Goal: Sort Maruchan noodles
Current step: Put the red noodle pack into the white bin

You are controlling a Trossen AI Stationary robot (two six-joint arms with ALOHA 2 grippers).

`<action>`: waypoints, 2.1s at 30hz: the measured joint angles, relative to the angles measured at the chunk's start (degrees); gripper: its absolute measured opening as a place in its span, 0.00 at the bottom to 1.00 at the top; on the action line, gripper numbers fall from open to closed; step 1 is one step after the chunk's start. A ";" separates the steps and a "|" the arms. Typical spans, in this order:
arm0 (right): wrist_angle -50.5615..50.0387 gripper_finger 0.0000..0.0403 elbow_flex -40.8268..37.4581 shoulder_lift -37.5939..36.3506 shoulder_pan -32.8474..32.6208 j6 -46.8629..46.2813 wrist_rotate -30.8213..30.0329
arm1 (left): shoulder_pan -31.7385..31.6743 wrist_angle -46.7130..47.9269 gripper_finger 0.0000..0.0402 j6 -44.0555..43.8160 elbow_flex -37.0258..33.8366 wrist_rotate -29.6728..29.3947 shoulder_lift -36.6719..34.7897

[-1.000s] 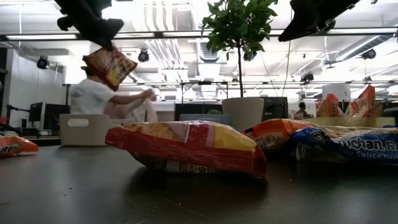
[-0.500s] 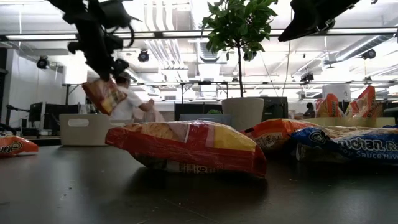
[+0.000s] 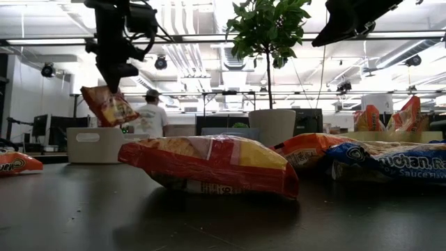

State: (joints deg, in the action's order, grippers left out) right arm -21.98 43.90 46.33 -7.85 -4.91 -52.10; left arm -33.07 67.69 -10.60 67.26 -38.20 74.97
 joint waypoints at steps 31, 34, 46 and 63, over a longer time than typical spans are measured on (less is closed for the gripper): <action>-0.02 0.25 0.00 -0.01 0.00 0.46 0.00 | -0.43 -1.77 0.00 -0.43 8.46 -0.33 23.60; -0.02 0.25 0.00 0.00 -0.01 0.50 0.00 | -0.45 -2.46 0.01 -2.06 8.92 -0.53 24.08; 0.00 0.25 0.00 0.00 -0.01 0.68 0.00 | -0.07 -8.32 0.17 -5.24 8.17 0.34 24.12; -0.02 0.25 0.00 0.00 0.00 0.68 0.00 | 3.22 -10.92 0.19 -3.82 8.98 1.27 23.47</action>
State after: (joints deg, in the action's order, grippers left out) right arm -22.00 43.90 46.33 -7.85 -4.23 -52.10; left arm -29.85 56.77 -14.41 76.25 -36.93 98.44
